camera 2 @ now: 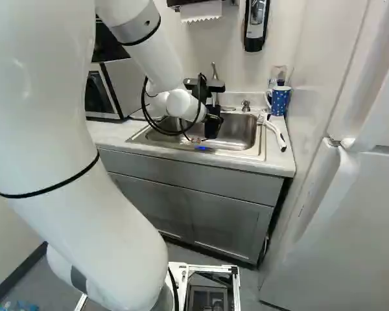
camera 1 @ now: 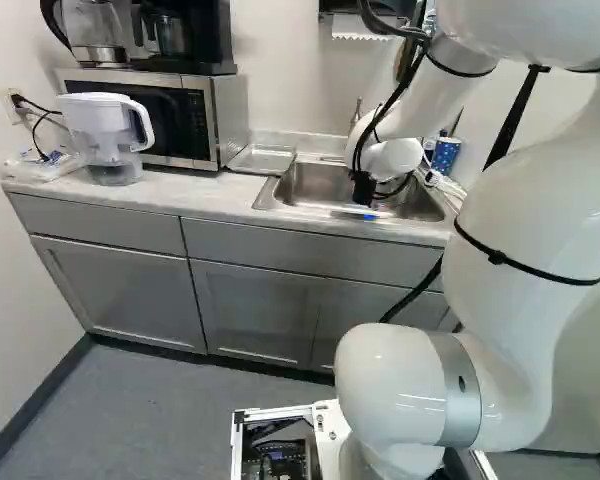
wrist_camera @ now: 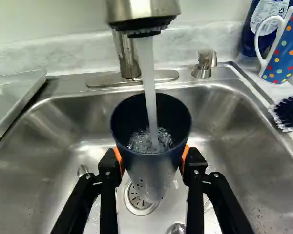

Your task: Rinse the cup and place it in the tray

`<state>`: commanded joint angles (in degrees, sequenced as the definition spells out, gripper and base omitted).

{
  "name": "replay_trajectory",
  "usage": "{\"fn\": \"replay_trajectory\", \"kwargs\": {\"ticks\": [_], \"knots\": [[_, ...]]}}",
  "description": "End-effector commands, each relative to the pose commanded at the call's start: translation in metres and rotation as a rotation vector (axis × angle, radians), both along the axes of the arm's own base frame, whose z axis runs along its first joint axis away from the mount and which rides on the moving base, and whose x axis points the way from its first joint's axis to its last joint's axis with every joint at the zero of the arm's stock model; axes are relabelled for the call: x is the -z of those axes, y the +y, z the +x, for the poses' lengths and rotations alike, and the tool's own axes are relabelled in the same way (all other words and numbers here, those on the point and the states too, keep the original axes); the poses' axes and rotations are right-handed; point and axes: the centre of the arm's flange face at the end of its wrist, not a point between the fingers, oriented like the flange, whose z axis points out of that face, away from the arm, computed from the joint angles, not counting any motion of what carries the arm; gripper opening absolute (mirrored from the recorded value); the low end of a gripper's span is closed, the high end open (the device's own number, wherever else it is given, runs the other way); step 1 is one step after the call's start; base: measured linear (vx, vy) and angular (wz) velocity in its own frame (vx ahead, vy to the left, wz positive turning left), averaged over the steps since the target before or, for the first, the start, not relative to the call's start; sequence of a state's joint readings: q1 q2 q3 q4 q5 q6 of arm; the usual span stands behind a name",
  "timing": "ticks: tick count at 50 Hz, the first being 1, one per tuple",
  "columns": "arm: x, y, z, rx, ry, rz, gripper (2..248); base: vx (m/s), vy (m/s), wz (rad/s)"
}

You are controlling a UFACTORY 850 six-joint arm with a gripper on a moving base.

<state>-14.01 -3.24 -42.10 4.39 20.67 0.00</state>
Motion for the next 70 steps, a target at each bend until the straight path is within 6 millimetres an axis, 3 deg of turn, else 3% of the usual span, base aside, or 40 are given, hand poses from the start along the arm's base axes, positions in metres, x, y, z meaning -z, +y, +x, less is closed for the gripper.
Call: {"fn": "replay_trajectory", "kwargs": {"ticks": [70], "knots": [[0.0000, 0.0000, 0.0000, 0.000, 0.000, 0.000, 125, 0.000, 0.000, 0.000]]}}
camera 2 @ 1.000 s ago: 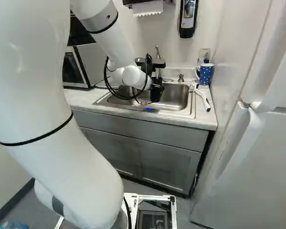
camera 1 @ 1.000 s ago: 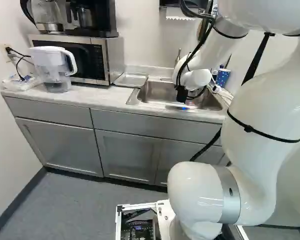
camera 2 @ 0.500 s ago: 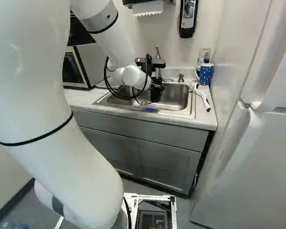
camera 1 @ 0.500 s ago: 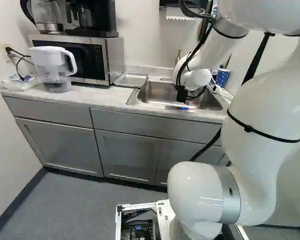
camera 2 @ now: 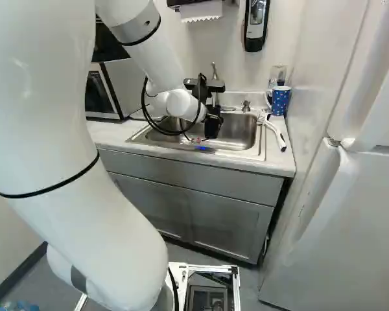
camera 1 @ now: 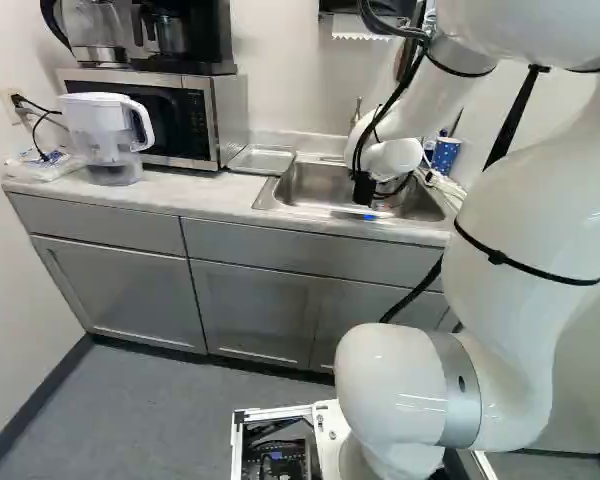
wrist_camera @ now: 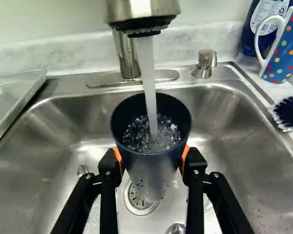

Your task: Rinse the cup and place it in the tray

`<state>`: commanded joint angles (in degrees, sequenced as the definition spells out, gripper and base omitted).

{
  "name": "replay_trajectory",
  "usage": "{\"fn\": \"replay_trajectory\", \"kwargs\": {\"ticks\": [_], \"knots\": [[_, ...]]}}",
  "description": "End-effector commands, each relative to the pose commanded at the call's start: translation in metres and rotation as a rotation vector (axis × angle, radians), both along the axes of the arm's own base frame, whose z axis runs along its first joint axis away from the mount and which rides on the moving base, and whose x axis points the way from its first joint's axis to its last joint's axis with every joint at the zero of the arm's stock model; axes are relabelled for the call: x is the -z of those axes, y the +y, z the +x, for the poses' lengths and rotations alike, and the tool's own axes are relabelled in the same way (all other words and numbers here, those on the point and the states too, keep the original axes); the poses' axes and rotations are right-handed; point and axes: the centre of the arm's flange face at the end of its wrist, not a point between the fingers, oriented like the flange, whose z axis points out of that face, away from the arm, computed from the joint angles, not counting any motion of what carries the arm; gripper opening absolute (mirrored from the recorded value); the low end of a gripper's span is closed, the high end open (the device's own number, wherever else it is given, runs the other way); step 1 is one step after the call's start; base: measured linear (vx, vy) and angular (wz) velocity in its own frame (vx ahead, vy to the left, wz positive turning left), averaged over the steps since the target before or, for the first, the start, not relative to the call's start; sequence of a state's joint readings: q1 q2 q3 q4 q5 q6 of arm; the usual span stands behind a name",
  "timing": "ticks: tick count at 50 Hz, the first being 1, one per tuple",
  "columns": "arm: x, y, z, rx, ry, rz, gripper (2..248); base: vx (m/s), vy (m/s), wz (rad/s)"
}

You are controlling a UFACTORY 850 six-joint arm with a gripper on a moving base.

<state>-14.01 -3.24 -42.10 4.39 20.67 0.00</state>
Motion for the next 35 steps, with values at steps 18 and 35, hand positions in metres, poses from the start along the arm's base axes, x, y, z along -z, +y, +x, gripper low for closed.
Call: {"fn": "replay_trajectory", "kwargs": {"ticks": [18, 35], "knots": [[0.0000, 0.0000, 0.0000, 0.000, 0.000, 0.000, 125, 0.000, 0.000, 0.000], [0.0000, 0.0000, 0.0000, 0.000, 0.000, 0.000, 125, 0.000, 0.000, 0.000]]}}
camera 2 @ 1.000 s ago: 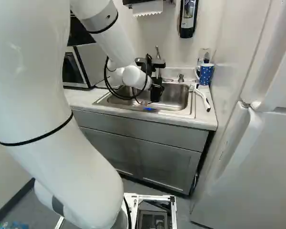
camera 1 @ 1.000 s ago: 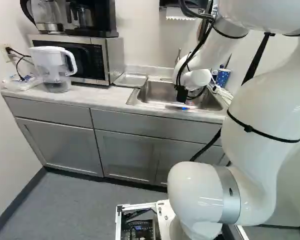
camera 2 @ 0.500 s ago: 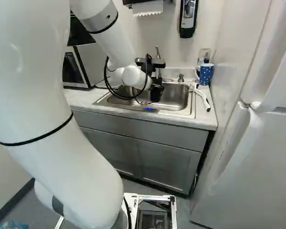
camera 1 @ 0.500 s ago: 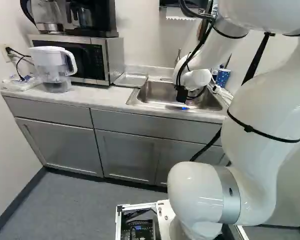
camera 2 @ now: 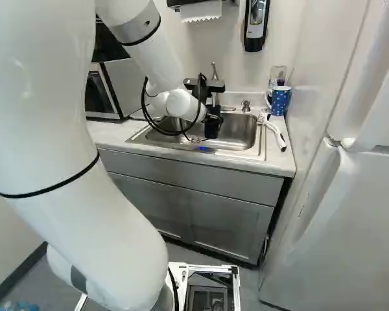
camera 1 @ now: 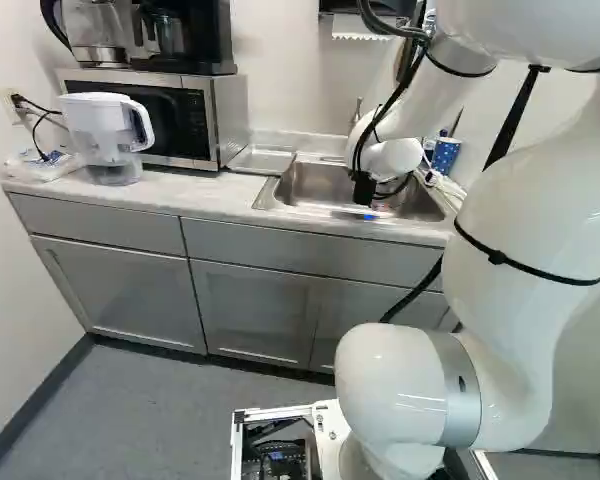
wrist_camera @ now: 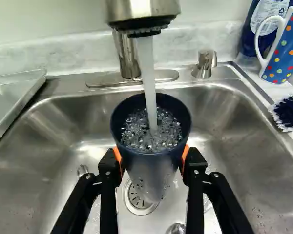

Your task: Rinse the cup and place it in the tray

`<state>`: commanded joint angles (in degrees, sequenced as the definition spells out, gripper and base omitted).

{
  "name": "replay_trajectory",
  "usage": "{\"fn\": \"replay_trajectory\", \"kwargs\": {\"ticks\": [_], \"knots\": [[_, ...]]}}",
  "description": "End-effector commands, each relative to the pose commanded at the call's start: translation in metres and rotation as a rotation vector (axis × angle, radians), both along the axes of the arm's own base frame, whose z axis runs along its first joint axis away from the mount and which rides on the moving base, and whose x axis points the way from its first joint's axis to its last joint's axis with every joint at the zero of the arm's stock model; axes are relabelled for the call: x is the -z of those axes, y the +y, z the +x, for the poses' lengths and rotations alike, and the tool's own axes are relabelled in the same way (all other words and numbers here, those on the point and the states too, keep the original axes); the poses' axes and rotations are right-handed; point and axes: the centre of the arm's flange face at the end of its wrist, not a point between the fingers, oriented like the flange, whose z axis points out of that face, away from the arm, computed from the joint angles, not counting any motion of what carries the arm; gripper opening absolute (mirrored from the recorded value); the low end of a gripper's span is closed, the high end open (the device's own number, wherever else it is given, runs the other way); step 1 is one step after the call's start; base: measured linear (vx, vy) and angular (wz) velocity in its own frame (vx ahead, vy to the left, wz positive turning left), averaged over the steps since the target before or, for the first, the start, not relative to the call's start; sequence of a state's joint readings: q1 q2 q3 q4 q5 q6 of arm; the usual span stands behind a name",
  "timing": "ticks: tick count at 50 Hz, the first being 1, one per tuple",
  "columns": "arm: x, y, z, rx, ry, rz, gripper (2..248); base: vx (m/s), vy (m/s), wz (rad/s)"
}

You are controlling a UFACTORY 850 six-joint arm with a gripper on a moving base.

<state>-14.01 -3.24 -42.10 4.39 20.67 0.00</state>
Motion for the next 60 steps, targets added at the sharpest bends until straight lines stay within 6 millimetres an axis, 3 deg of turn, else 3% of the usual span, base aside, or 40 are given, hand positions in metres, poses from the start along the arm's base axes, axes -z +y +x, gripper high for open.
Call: {"fn": "replay_trajectory", "kwargs": {"ticks": [22, 49, 60], "knots": [[0.000, 0.003, 0.000, -0.005, 0.000, 0.000, 125, 0.000, 0.000, 0.000], [0.000, 0.041, 0.010, -0.088, -0.001, 0.000, 125, 0.000, 0.000, 0.000], [-0.009, 0.058, 0.015, -0.124, -0.019, -0.004, 125, 0.000, 0.000, 0.000]]}}
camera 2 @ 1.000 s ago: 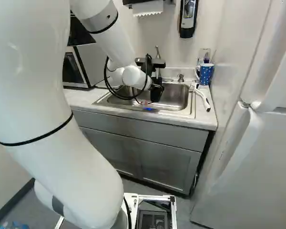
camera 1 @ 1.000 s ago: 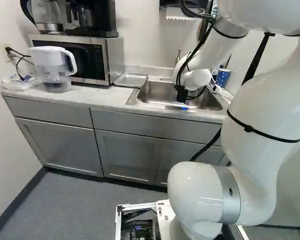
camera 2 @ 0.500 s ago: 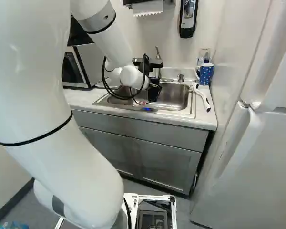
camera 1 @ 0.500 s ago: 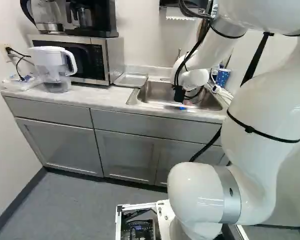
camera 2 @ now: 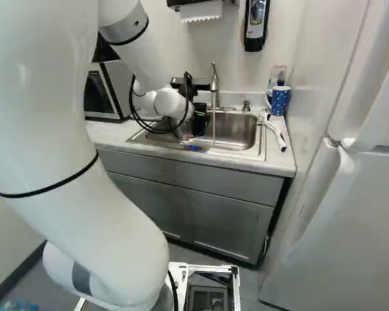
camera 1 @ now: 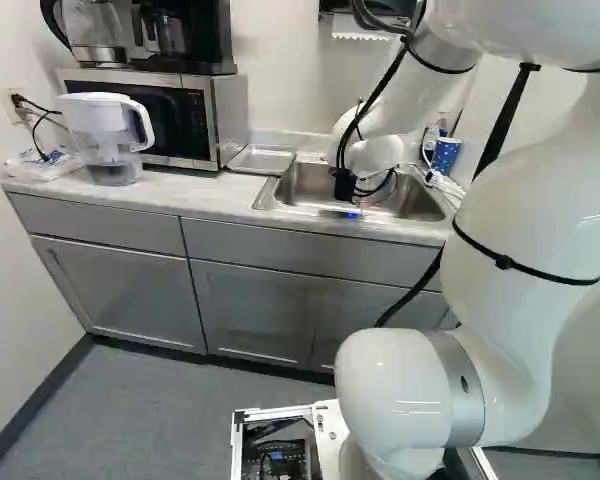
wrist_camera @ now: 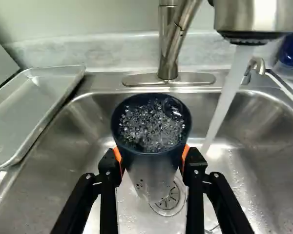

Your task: Rinse the cup and place it in the tray

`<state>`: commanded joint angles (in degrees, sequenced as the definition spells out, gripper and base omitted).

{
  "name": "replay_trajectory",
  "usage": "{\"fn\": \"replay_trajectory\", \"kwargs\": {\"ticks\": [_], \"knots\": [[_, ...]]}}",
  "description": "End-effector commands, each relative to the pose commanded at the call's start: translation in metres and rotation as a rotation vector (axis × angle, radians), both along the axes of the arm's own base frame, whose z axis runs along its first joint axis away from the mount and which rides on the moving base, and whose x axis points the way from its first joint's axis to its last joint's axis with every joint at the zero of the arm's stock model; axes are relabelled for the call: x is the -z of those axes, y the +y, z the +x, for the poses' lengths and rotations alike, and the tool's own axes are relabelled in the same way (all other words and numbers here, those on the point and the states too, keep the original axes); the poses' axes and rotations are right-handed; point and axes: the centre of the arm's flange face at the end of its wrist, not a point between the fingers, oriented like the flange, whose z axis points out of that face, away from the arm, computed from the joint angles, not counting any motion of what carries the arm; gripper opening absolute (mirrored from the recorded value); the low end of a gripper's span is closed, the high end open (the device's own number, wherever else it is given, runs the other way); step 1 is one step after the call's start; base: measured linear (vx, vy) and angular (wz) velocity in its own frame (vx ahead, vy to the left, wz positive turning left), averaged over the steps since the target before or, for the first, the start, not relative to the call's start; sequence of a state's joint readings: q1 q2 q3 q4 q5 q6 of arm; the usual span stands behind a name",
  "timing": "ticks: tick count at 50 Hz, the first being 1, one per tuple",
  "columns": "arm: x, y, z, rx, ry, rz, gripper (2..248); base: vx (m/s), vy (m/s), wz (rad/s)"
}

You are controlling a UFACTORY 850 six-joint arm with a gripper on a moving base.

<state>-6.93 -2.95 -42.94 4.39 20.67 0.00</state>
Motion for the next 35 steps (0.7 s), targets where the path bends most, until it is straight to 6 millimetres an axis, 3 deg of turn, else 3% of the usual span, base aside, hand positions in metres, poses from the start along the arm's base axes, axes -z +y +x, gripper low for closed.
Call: {"fn": "replay_trajectory", "kwargs": {"ticks": [17, 35], "knots": [[-0.019, 0.025, 0.007, -0.052, -0.039, -0.004, 125, 0.000, 0.000, 0.000], [-0.038, 0.033, 0.003, -0.068, -0.079, -0.007, 125, 0.000, 0.000, 0.000]]}}
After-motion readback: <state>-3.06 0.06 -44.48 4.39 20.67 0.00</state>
